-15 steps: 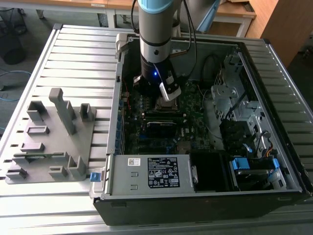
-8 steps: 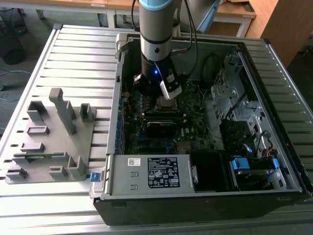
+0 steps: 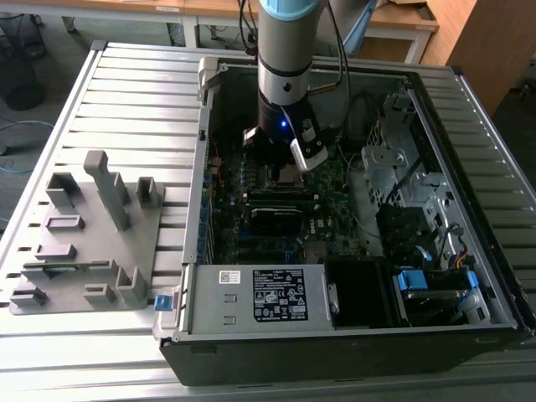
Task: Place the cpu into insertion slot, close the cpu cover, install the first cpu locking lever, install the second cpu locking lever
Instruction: 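Install the second cpu locking lever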
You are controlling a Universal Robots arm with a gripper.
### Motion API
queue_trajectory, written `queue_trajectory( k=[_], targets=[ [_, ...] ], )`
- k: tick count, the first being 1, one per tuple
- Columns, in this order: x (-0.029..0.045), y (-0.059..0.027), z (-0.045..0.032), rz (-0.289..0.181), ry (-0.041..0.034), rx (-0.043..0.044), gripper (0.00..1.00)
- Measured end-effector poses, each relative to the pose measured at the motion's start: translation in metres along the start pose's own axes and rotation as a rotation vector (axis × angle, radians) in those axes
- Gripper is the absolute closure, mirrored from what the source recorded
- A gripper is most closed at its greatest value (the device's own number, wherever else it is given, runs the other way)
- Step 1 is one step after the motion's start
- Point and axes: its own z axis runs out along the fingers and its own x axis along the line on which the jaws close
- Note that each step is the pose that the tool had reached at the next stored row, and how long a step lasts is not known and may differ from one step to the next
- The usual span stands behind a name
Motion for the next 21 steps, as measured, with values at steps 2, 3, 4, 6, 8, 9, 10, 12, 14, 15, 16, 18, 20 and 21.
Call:
queue_trajectory(
  k=[2, 3, 4, 6, 8, 9, 10, 12, 14, 15, 16, 18, 20, 21],
  targets=[
    [-0.0075, -0.0001, 0.0006, 0.0, 0.0001, 0.0, 0.89],
    [-0.0111, -0.0002, 0.0009, 0.0, 0.0001, 0.0, 0.89],
    [-0.0143, -0.0002, 0.0012, 0.0, 0.0001, 0.0, 0.89],
    [-0.0179, 0.0003, 0.0018, 0.0, 0.0001, 0.0001, 0.89],
    [-0.0201, 0.0026, 0.0026, 0.001, 0.0001, 0.0008, 0.89],
    [-0.021, 0.0043, 0.003, 0.001, 0.0, 0.0021, 0.89],
    [-0.0218, 0.0059, 0.0033, 0.001, 0.0001, 0.0047, 0.89],
    [-0.0224, 0.0087, 0.0039, 0.002, -0.0001, 0.0131, 0.89],
    [-0.0224, 0.0116, 0.0043, 0.003, -0.0002, 0.0218, 0.89],
    [-0.0224, 0.0131, 0.0046, 0.004, -0.0003, 0.0253, 0.89],
    [-0.0224, 0.0146, 0.0048, 0.005, -0.0003, 0.0291, 0.89],
    [-0.0224, 0.0181, 0.0055, 0.006, -0.0005, 0.0342, 0.89],
    [-0.0225, 0.0227, 0.0067, 0.008, -0.0008, 0.0353, 0.89],
    [-0.0224, 0.025, 0.0072, 0.009, -0.0008, 0.0356, 0.89]
  ],
)
